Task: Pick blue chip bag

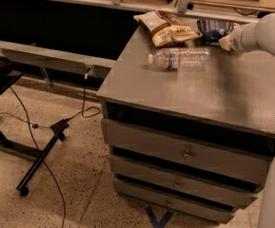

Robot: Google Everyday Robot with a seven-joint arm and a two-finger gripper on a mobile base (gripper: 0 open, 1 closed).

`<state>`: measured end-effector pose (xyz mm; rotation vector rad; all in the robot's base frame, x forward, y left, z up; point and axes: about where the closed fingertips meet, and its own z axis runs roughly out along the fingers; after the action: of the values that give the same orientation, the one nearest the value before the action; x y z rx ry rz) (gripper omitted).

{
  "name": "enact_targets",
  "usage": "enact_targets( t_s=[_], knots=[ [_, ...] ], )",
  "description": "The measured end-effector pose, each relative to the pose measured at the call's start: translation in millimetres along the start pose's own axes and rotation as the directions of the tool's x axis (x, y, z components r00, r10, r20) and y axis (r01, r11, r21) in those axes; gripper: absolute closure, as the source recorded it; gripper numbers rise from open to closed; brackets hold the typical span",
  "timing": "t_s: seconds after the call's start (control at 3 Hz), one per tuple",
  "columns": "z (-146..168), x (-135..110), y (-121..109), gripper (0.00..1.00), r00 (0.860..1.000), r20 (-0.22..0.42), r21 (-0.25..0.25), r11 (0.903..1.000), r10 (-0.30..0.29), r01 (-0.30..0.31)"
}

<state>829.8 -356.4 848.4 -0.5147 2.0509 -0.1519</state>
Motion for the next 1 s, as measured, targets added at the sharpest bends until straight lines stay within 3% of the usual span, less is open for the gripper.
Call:
enact_targets(
  t_s=[0.33, 0.67, 1.0],
  knots=[
    [-5.5, -14.0, 2.8, 0.93, 1.0, 0.009, 0.005, 0.9999, 0.011, -0.011],
    [-18.1, -29.9, 0.8, 1.0, 0.996, 0.045, -0.03, 0.9969, 0.074, -0.073],
    [-42.6, -55.8, -10.9, 1.0, 0.98, 0.116, -0.064, 0.9863, 0.159, -0.152]
  ],
)
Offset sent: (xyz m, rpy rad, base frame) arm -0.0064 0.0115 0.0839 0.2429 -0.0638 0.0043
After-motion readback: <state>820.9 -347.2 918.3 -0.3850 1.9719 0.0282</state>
